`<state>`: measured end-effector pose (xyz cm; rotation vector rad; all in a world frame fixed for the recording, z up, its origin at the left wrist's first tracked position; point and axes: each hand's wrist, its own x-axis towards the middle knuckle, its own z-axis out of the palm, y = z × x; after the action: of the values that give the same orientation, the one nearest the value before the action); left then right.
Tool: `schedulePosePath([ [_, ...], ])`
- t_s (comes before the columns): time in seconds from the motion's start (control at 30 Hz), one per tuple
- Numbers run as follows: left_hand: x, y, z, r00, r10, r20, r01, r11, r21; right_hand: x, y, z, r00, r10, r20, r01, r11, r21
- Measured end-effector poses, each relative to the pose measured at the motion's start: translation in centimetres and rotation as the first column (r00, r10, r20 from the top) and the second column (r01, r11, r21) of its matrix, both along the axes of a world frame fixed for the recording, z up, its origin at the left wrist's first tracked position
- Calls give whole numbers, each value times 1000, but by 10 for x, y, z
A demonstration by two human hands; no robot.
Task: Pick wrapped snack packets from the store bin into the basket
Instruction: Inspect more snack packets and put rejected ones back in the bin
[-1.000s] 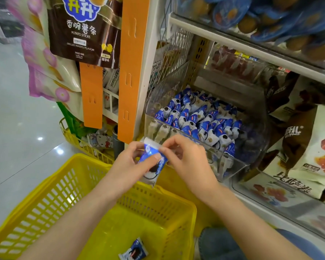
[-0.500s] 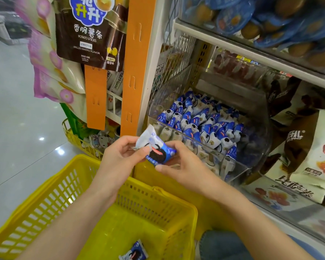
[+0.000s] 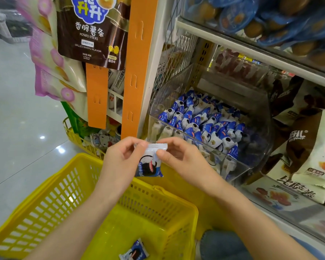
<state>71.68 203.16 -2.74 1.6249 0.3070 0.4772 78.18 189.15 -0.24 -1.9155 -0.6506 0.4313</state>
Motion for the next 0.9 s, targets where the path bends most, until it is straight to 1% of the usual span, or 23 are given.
schedulePosePath([
  [0.1, -2, -2, -2, 1000, -17, 23, 14, 993, 118, -2, 1, 0, 999, -18, 32, 18, 1000, 4],
  [0.23, -1, -3, -2, 999, -37, 18, 34, 986, 164, -4, 1, 1, 993, -47, 107, 45, 999, 18],
  [0.33, 0, -3, 0, 992, -127, -16, 127, 990, 53, -1, -1, 3, 994, -99, 48, 93, 991, 100],
  [0.4, 0, -4, 1, 989, -148, -16, 148, 989, -23, -1, -1, 4, 994, -108, 28, 103, 986, 127],
  [0.43, 0, -4, 1, 989, -147, -18, 146, 987, -63, -2, 0, 4, 991, -113, 68, 105, 988, 115],
  [0.5, -1, -5, 2, 988, -151, -32, 146, 980, -135, -6, 0, 3, 966, -118, 231, 110, 993, 45],
  [0.57, -2, -6, 2, 985, -163, -50, 152, 973, -176, -8, 0, 2, 915, -103, 390, 112, 994, 1],
  [0.6, -2, -6, 3, 983, -174, -63, 159, 968, -193, -8, -1, 2, 891, -102, 442, 114, 993, -1],
  [0.7, -2, -6, 2, 981, -165, -98, 141, 966, -219, -9, -2, 1, 860, -130, 494, 142, 990, 13],
  [0.77, -1, -4, -4, 983, -89, -159, 51, 972, -228, -10, -2, 1, 846, -156, 510, 166, 986, 27],
  [0.83, -1, -1, -5, 972, -41, -232, -26, 960, -280, -8, -3, 3, 835, -204, 511, 195, 978, 72],
  [0.9, -1, 3, -2, 948, -72, -311, -32, 949, -315, -5, -6, 8, 821, -253, 511, 210, 967, 141],
])
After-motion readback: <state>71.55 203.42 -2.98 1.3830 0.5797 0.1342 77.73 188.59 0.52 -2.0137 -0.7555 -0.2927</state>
